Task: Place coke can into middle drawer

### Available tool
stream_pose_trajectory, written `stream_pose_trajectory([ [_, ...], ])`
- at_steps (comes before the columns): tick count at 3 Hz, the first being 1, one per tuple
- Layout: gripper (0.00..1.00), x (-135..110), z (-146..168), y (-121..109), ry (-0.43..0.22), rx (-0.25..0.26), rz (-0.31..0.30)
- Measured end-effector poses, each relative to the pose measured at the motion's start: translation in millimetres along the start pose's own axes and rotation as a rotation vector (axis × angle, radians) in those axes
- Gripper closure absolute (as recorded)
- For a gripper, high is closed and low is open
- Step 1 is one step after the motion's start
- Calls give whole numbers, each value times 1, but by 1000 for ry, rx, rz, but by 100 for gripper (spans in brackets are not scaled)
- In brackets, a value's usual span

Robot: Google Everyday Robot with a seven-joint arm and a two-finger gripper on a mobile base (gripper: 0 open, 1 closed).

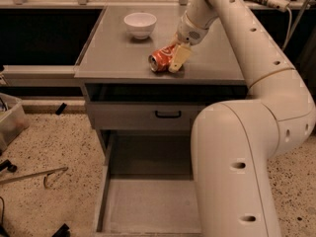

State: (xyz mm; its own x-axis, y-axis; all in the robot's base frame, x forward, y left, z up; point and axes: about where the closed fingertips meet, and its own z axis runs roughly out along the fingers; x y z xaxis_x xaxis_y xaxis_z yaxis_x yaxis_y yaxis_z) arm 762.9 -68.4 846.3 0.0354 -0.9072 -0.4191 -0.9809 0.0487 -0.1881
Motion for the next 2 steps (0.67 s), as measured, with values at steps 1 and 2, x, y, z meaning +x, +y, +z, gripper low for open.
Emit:
stream_pose_trajectory([
  [1, 65, -21, -12, 2, -11, 31, 0],
  [2, 89, -49, -60, 10, -68, 154, 25],
])
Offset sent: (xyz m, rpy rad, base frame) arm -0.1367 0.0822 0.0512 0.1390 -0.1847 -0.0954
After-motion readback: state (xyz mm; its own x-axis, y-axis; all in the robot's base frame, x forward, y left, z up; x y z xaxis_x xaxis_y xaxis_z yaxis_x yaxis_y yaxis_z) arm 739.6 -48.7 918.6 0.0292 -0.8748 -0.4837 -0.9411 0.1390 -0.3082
